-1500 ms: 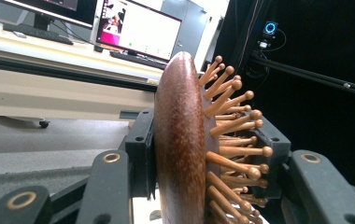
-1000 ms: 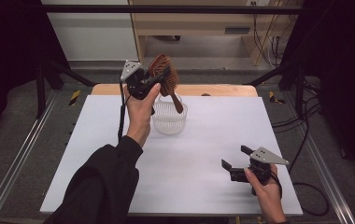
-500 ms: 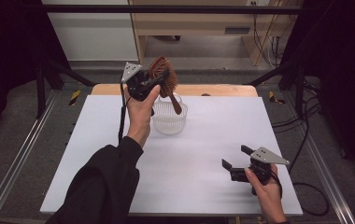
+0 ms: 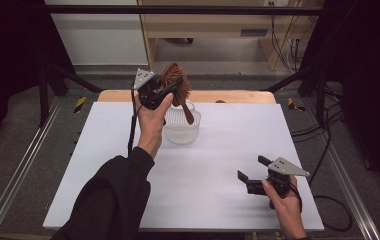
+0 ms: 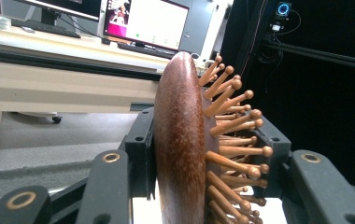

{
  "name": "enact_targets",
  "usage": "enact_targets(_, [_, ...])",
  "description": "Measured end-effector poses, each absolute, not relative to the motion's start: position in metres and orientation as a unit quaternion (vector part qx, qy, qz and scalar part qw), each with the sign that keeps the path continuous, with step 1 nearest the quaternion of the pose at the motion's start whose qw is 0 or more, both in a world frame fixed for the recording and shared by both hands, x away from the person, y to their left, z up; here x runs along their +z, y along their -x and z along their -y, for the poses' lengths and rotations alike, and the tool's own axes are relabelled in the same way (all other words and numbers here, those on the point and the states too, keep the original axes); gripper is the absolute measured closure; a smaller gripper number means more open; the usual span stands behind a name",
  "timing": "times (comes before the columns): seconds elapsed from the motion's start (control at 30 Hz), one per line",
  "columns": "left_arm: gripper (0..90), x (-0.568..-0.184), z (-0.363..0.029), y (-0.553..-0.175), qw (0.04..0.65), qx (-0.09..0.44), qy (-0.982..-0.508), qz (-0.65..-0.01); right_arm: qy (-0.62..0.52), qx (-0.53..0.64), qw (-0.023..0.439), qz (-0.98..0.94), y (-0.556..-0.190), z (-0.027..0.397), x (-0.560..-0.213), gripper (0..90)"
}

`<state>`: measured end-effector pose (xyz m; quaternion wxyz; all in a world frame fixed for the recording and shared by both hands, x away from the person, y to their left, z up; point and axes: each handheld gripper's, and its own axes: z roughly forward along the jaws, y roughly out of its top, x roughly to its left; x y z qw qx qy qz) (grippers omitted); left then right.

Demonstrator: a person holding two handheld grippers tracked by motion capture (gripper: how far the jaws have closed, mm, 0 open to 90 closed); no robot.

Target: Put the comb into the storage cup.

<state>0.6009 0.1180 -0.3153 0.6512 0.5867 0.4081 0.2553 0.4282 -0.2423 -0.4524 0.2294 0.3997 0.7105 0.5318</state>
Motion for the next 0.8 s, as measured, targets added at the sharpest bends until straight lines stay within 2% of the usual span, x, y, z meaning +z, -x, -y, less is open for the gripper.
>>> enact_targets(0.8, [51.7, -0.329, -0.117, -0.601, 0.646, 0.253, -0.594, -0.408, -0.399, 0.531, 0.225, -0.713, -0.428, 0.242, -0.453, 3.9])
